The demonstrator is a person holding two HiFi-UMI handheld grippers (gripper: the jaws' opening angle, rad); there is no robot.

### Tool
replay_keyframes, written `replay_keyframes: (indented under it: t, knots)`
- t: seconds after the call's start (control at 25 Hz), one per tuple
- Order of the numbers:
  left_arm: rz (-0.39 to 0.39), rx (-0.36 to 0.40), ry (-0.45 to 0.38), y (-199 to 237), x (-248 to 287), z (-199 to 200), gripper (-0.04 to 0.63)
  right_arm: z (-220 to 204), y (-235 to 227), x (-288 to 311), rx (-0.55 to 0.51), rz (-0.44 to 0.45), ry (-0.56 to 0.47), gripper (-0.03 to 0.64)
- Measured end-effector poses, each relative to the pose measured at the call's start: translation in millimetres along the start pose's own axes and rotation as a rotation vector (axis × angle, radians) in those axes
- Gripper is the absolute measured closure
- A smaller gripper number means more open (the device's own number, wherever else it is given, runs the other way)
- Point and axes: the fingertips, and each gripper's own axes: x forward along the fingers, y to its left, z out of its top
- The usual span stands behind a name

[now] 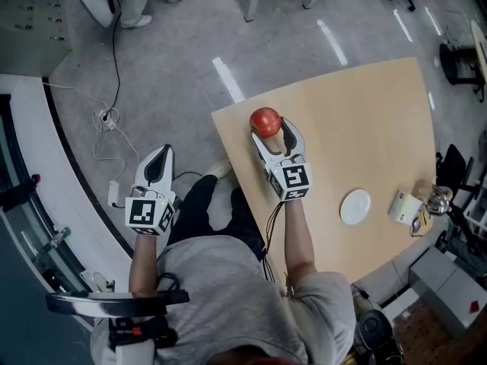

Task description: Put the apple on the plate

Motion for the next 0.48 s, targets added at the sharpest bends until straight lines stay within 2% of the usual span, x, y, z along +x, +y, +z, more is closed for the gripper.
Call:
replay_keyframes:
  t: [0.48]
  knots:
    - [-0.107,0.038,-0.044,-28.1,12.0,27.8,0.575,25.0,-6.0,-50.9,0.022,-0.101,-0.055,0.276]
